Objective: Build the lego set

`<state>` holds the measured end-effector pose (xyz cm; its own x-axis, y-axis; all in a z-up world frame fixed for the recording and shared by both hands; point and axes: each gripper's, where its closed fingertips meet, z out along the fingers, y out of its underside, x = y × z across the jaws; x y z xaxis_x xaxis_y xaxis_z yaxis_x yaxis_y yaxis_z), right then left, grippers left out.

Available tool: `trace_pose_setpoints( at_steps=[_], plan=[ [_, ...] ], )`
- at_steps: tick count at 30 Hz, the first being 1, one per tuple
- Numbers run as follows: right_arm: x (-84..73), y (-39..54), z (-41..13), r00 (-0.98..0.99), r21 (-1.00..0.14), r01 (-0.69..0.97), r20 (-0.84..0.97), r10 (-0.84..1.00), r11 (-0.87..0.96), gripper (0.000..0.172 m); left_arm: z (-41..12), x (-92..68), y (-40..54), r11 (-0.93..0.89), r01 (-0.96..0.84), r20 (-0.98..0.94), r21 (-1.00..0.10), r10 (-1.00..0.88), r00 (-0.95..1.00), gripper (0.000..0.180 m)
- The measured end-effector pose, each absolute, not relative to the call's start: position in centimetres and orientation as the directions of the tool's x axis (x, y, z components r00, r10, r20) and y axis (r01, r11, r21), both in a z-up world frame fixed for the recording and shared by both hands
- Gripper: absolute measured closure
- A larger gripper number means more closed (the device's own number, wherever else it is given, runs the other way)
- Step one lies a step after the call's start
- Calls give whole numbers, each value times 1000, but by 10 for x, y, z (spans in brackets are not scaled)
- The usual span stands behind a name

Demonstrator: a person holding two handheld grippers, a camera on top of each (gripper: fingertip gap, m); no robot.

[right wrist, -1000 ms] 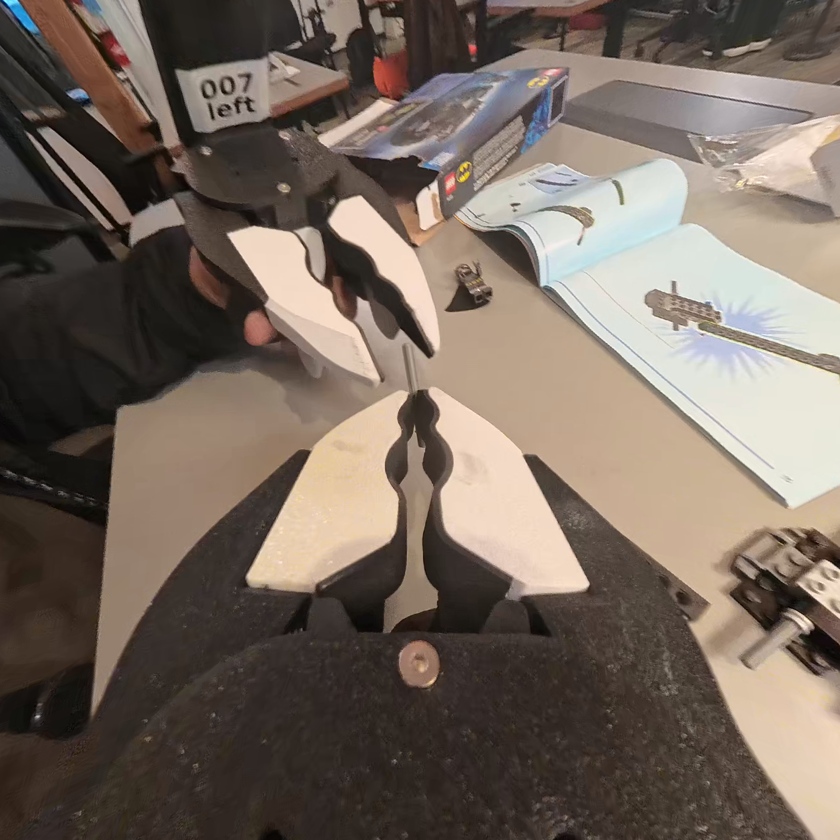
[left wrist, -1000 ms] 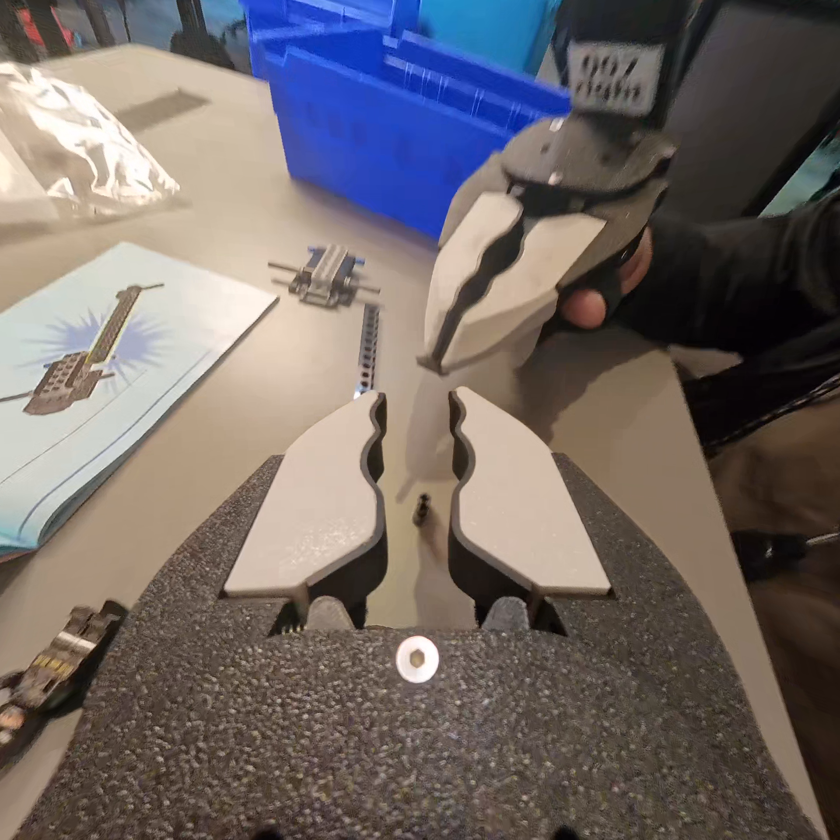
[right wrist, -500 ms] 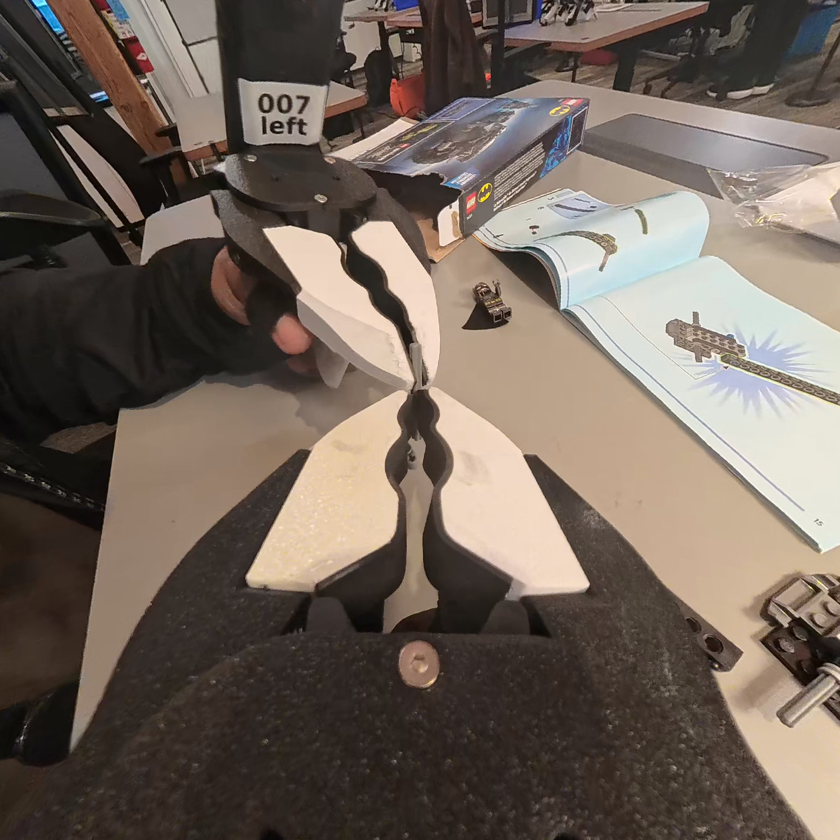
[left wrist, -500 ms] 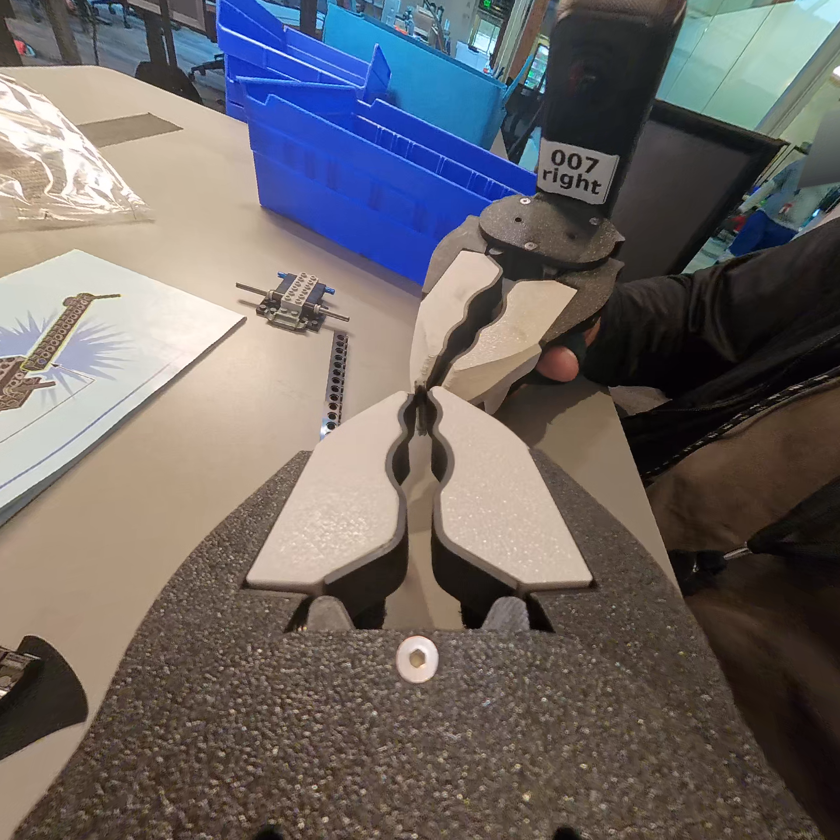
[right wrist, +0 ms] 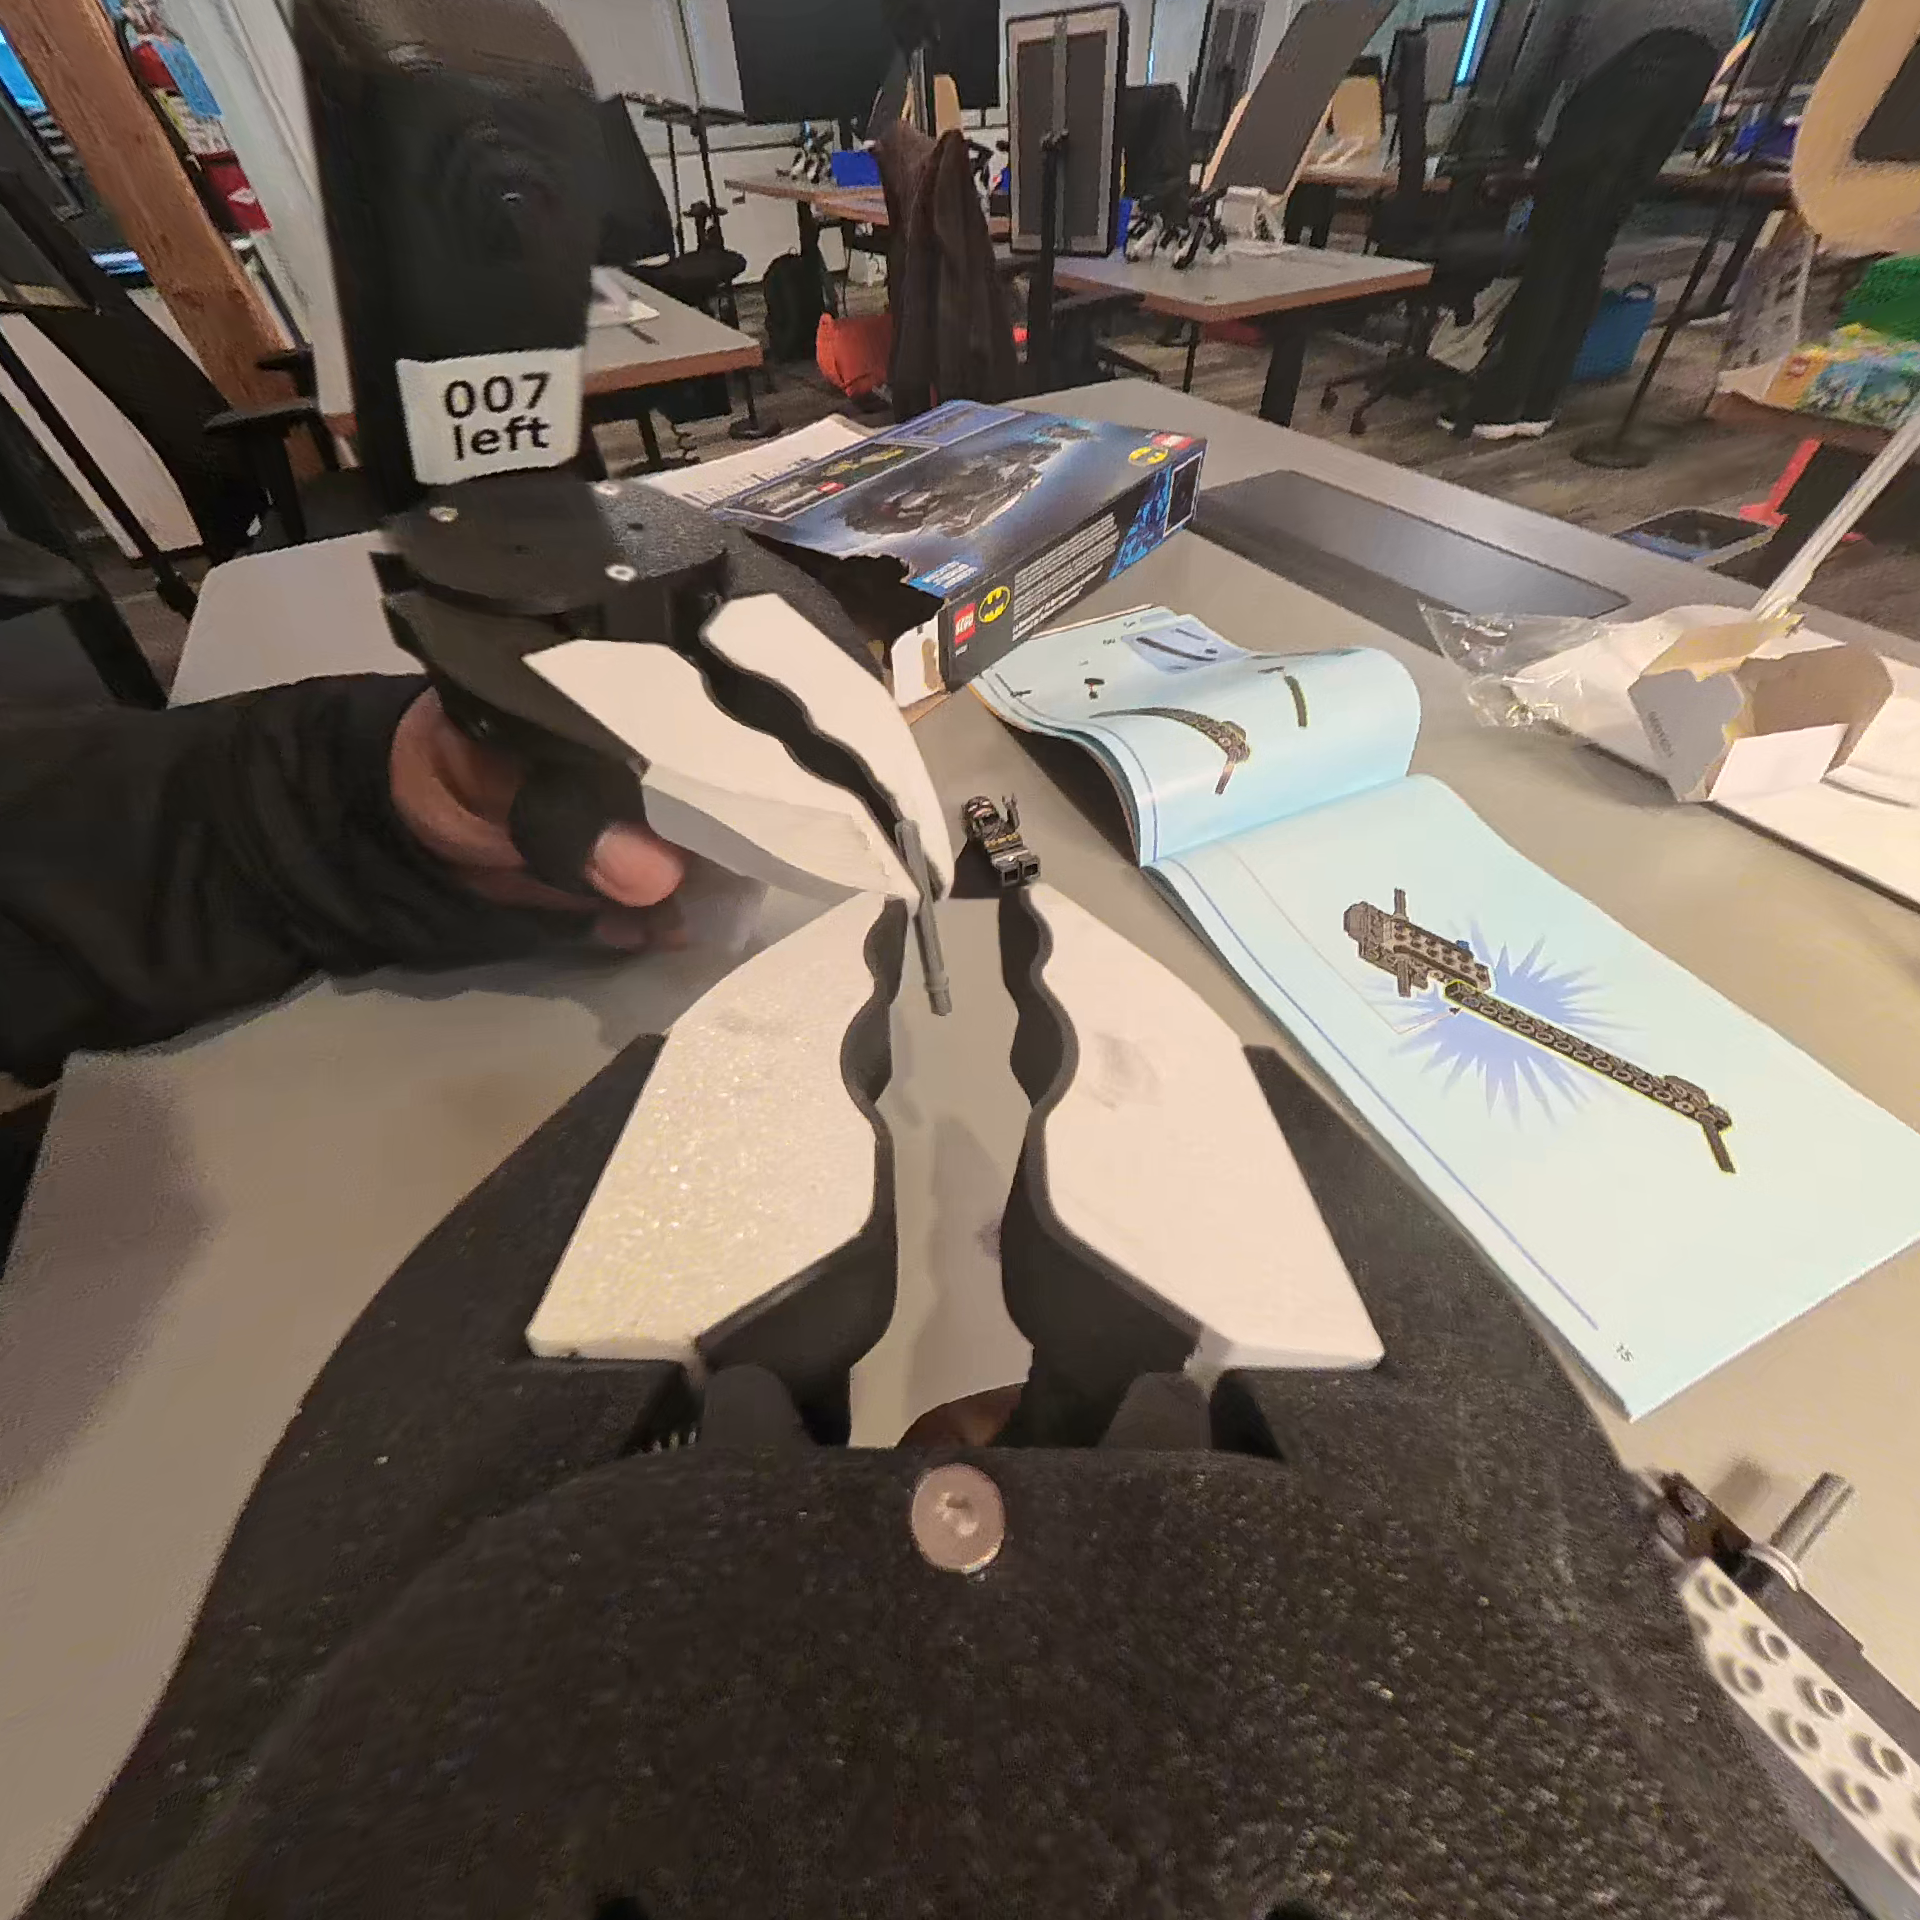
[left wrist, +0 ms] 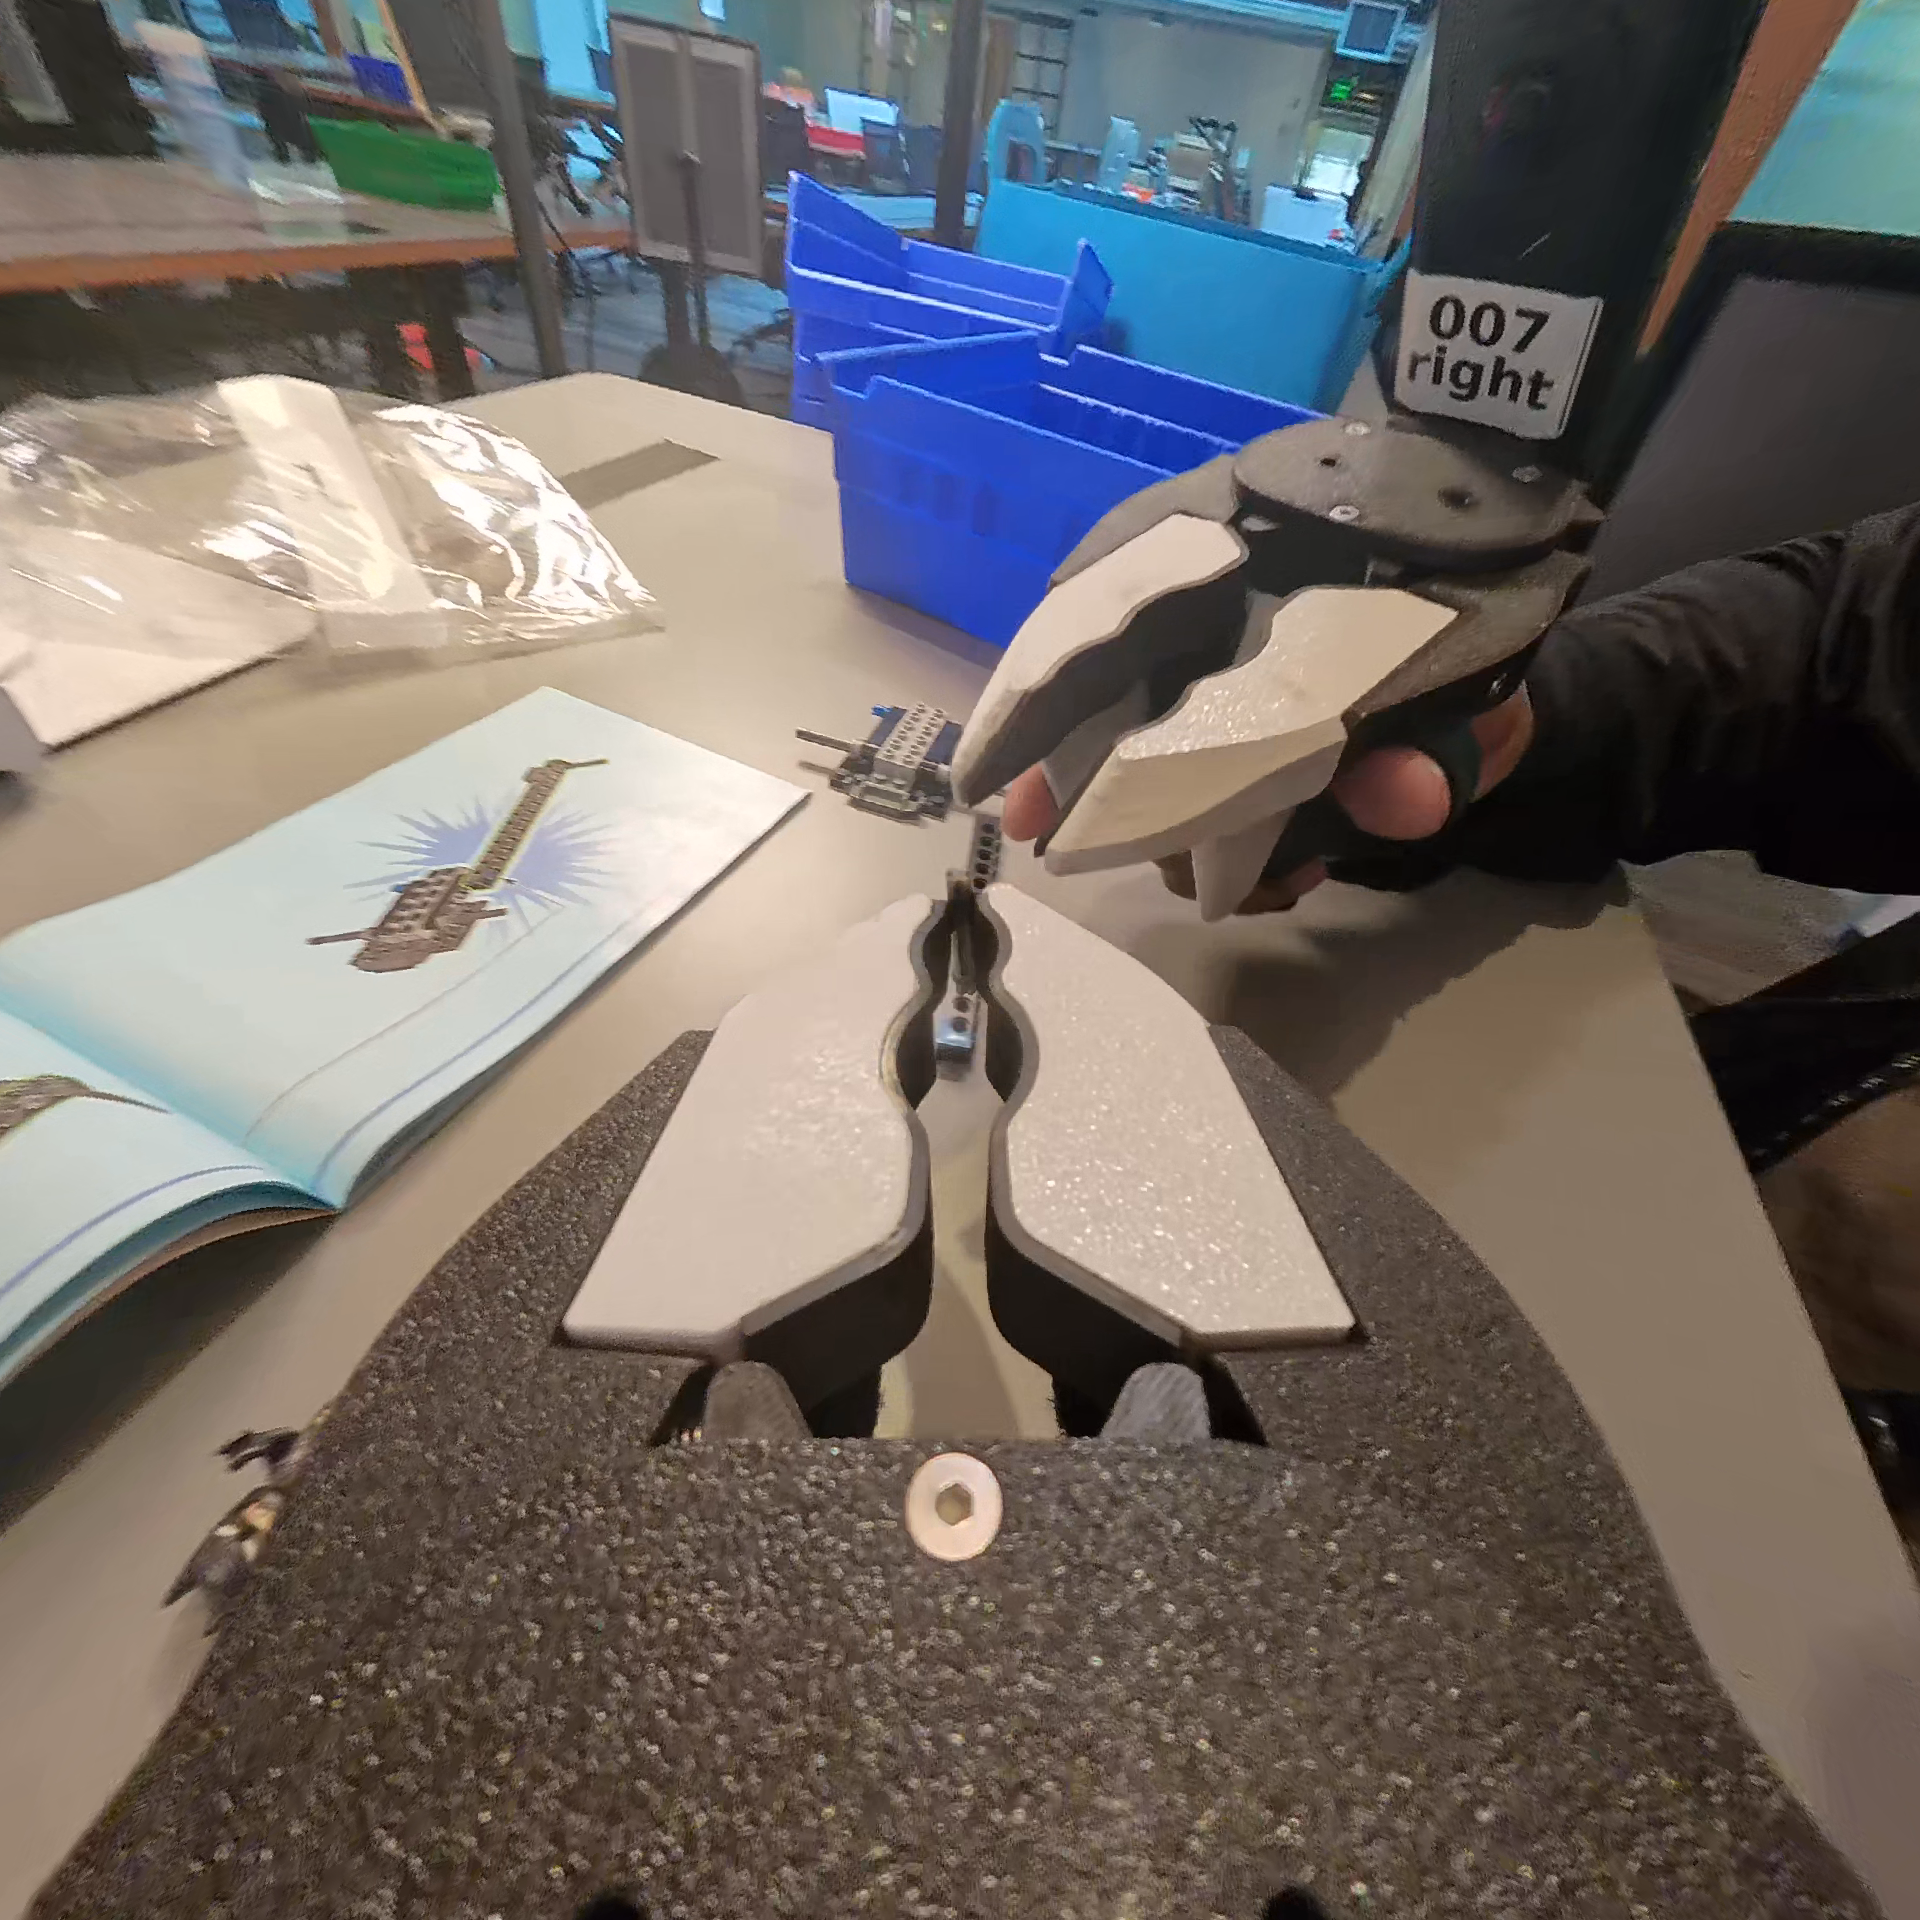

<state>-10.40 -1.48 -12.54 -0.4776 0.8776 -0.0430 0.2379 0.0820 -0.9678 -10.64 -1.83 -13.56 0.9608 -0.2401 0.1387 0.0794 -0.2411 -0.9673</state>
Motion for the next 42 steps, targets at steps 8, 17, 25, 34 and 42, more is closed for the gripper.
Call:
trace_pose_setpoints(
  at_steps=[8,17,25,34,42],
  plan=[
    [-116,-20,-140,-479,-973,227,-78,874,38,145,-138,-130,-20,-233,197,232,-952,-134,963,177],
    [-112,-21,-153,-487,-947,302,-50,872,114,149,-138,-124,-21,-276,293,348,-915,-177,921,177],
    [-103,-32,-167,-503,-897,349,66,862,273,160,-149,-94,-21,-382,109,217,-918,-252,943,177],
    [-96,-24,-167,-515,-906,387,-58,855,172,167,-166,-94,-30,-476,54,216,-878,-291,932,134],
    [-84,-24,-148,-603,-922,381,-305,737,-70,167,-224,-81,-51,-666,-276,40,-692,-418,908,147]
  ],
)
